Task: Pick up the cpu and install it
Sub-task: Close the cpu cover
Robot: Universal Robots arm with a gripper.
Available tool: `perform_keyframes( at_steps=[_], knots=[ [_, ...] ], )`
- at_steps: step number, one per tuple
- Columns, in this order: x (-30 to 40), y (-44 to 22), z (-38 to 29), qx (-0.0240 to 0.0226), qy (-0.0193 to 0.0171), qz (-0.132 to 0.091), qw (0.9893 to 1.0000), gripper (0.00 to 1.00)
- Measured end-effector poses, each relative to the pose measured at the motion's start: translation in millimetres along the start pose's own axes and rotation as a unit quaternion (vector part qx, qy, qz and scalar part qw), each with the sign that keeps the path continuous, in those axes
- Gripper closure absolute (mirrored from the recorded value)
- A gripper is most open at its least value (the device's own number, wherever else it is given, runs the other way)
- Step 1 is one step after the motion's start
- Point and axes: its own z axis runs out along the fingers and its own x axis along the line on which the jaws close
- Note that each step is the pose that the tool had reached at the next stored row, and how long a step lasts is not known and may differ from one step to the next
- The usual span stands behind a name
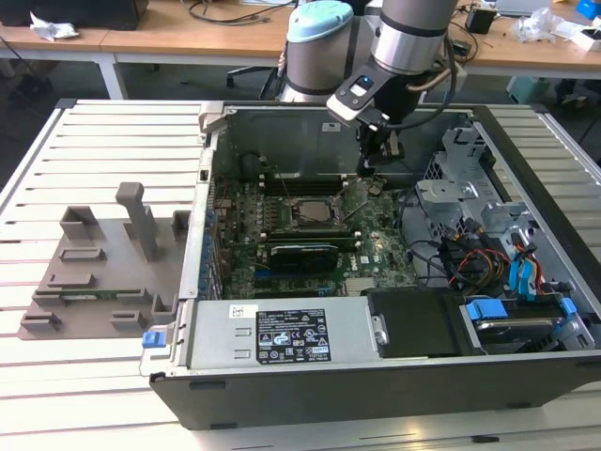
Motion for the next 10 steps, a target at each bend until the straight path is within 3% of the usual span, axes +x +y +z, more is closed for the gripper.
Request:
perform_keyframes(
  at_steps=[10],
  knots=[
    [0.3,5.6,11.1,0.0004,-0.0001,0.000,1.0000,0.89]
  ],
)
